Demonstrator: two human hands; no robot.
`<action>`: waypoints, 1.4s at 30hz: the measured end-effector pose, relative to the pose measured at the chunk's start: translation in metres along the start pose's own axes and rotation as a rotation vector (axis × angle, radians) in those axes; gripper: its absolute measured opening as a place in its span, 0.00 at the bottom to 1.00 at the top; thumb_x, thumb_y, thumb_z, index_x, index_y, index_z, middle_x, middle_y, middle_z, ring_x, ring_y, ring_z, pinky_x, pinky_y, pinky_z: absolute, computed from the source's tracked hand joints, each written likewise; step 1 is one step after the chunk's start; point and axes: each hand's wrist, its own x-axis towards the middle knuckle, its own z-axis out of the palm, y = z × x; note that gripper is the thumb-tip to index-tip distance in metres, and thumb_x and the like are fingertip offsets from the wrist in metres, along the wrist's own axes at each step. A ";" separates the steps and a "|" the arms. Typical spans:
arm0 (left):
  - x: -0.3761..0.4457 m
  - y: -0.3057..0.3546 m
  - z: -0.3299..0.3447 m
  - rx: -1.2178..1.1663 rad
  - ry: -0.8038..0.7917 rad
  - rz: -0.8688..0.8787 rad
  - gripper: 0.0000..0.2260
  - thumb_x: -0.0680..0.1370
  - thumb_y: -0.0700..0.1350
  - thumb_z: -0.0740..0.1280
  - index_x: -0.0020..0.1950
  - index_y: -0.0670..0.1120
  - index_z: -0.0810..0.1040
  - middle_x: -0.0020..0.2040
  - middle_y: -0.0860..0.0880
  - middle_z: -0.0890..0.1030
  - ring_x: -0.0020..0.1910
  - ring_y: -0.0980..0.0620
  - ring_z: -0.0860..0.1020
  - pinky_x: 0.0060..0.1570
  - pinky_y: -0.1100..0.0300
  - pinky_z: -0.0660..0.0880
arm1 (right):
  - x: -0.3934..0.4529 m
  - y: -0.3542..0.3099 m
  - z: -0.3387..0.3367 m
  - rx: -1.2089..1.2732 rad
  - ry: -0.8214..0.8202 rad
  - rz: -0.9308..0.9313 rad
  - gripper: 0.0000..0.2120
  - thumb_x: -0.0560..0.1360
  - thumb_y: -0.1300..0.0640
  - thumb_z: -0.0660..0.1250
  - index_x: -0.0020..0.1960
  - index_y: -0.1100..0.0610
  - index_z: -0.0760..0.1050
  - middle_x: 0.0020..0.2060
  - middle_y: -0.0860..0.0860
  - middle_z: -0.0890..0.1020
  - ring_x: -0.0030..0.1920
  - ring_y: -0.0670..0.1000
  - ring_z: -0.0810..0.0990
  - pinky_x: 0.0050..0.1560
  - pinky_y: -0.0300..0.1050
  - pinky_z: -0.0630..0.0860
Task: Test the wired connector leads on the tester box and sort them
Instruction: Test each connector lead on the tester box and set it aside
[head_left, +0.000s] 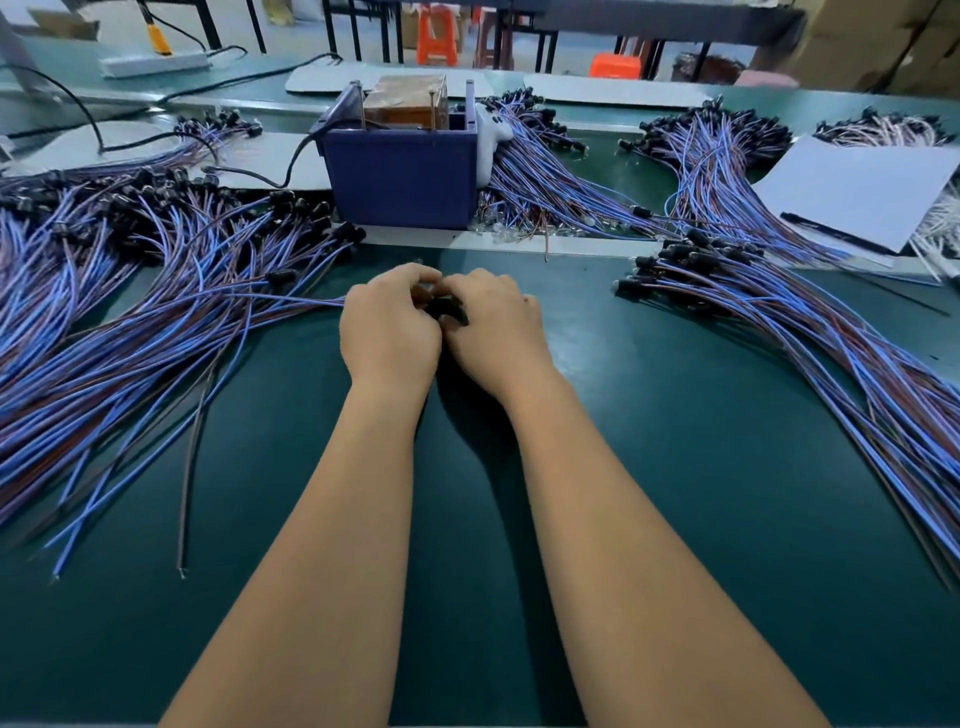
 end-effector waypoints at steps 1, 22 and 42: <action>0.000 0.000 0.000 -0.035 0.006 0.002 0.20 0.72 0.33 0.62 0.56 0.51 0.83 0.50 0.52 0.84 0.53 0.51 0.79 0.48 0.64 0.70 | -0.001 0.000 -0.001 0.001 0.017 0.004 0.14 0.78 0.55 0.62 0.63 0.50 0.76 0.58 0.50 0.77 0.61 0.55 0.71 0.57 0.50 0.65; -0.017 0.037 -0.013 -1.162 -0.903 -0.187 0.15 0.73 0.44 0.59 0.28 0.43 0.75 0.20 0.49 0.64 0.23 0.50 0.65 0.28 0.61 0.68 | -0.013 0.000 -0.028 1.478 -0.065 0.460 0.14 0.80 0.57 0.58 0.42 0.54 0.80 0.27 0.55 0.79 0.21 0.51 0.72 0.22 0.35 0.64; -0.002 0.013 -0.008 -0.716 -0.339 -0.180 0.09 0.83 0.40 0.60 0.52 0.45 0.80 0.43 0.45 0.82 0.42 0.49 0.78 0.50 0.52 0.77 | -0.014 -0.004 -0.018 1.120 -0.010 0.284 0.09 0.75 0.69 0.62 0.42 0.61 0.79 0.31 0.50 0.81 0.28 0.41 0.76 0.31 0.32 0.72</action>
